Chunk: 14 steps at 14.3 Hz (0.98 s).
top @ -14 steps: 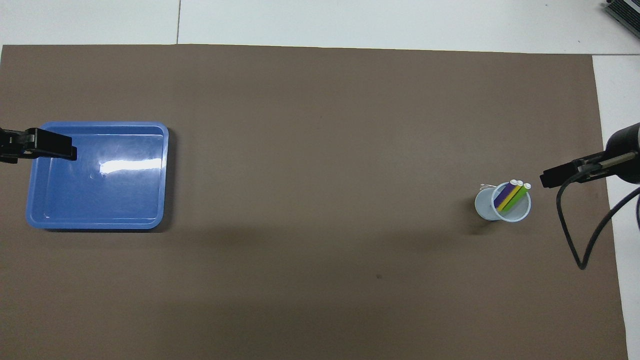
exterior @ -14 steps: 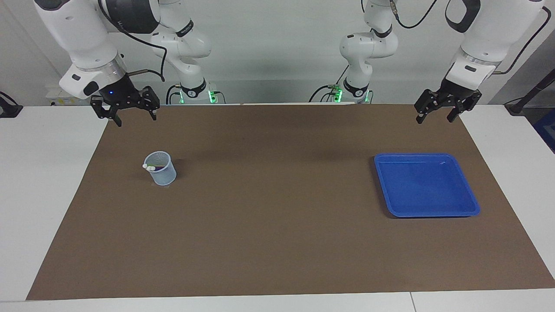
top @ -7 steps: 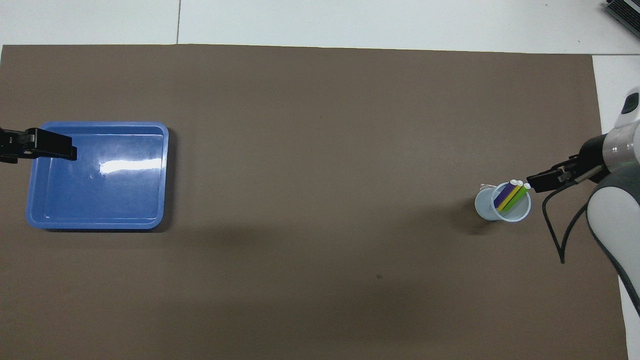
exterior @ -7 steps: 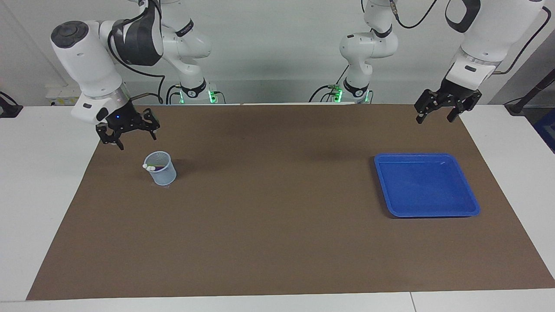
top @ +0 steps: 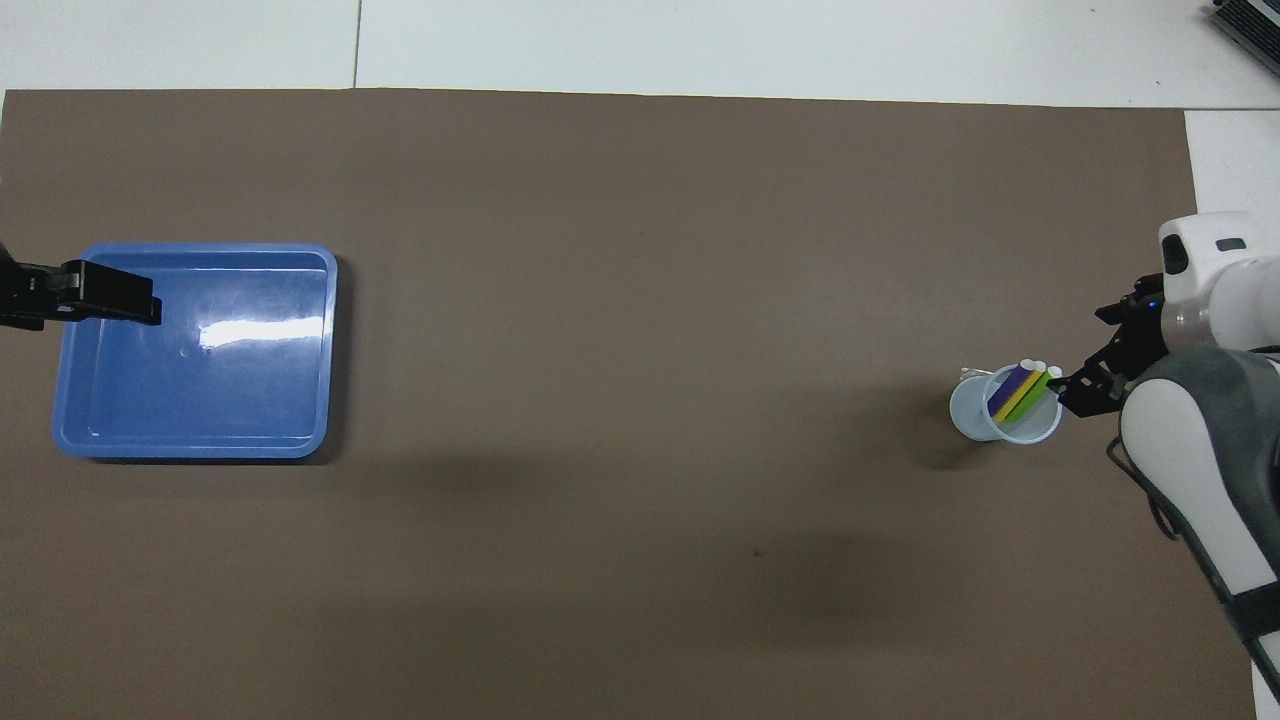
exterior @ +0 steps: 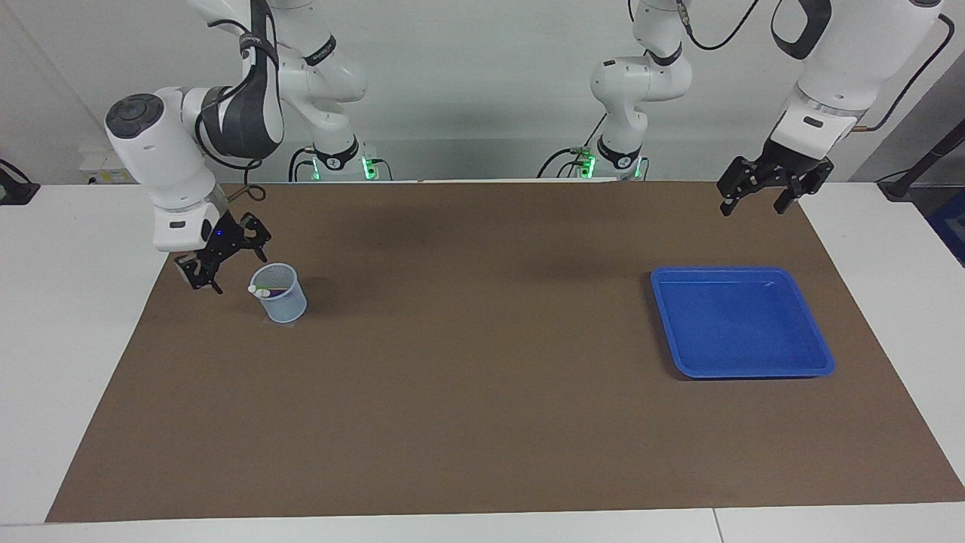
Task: Right arm passes pens to left for tray arrangement
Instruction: 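Lower the right gripper onto the pens in the white cup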
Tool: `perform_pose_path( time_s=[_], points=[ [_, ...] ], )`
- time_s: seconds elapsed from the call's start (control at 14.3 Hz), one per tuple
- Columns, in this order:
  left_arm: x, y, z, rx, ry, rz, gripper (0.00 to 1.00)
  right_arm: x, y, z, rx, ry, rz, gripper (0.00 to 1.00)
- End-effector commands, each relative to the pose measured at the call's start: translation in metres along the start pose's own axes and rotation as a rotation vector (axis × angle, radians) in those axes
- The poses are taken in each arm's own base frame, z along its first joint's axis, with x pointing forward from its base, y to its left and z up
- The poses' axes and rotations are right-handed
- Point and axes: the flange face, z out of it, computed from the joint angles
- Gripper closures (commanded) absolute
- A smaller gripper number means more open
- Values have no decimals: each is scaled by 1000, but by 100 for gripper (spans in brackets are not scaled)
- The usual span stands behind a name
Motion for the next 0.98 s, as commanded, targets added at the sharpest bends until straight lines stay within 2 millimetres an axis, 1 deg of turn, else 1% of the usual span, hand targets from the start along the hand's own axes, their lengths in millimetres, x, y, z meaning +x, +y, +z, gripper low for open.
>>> perform_pose_path(
  time_s=[0.0, 0.14, 0.21, 0.28, 0.35, 0.56, 0.7, 0.77, 0.91],
  points=[
    [-12, 1, 0, 13, -6, 0, 0, -11, 3, 30, -24, 6, -192, 0],
    [-12, 3, -1, 14, -5, 7, 0, -21, 2, 42, -8, 0, -230, 0],
    [-12, 4, -1, 14, -5, 8, 0, -24, 1, 50, 7, -3, -234, 2],
    [-13, 3, -1, 14, -9, 14, 0, -26, 1, 55, 16, -5, -230, 5],
    [-12, 4, -4, 14, 3, 13, 0, -26, 1, 57, 23, 0, -220, 6],
    [-12, 3, -6, 14, 12, 13, 0, -23, -4, 59, 77, 31, -125, 7],
    [-13, 8, -4, -3, 4, 10, 0, -22, -6, 57, 93, 26, -89, 12],
    [-18, 8, -4, -19, -9, 8, 0, -20, -7, 57, 99, 24, -92, 13],
    [-31, 10, 10, -100, -44, -9, 0, -20, -7, 57, 100, 23, -89, 16]
  ],
)
